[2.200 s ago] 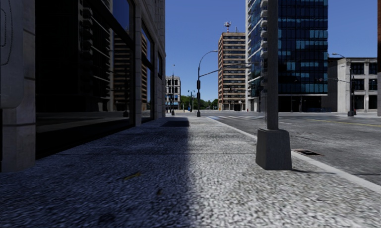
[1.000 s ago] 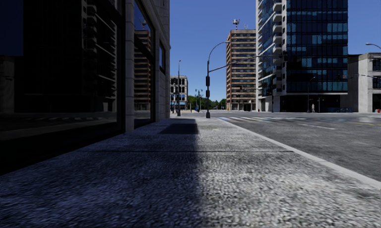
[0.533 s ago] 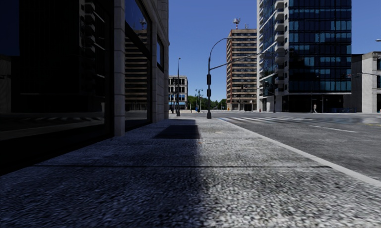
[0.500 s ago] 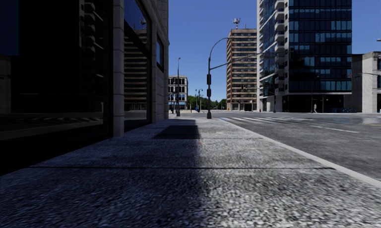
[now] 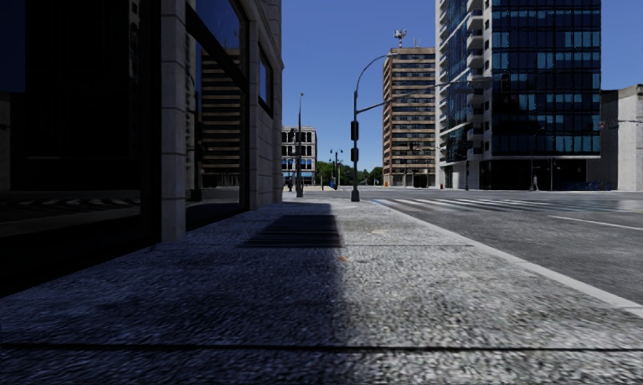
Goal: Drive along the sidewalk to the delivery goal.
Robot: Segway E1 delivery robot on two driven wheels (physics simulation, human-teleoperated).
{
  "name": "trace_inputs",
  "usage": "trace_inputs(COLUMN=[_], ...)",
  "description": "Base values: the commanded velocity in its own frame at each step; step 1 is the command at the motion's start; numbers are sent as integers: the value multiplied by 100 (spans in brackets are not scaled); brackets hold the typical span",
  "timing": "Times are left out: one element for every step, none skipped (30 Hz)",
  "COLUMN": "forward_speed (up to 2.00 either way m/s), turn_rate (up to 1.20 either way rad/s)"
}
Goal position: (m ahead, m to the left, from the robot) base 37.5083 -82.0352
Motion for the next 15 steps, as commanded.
trace_inputs(forward_speed=[200, 200, 200, 200, 200, 200, 200, 200, 200, 200, 200, 200, 200, 200, 200], turn_rate=[-28, -51, -62, -21, -2, -2, 0, 0, 0, 0, 0, 0, 0, 0, 0])
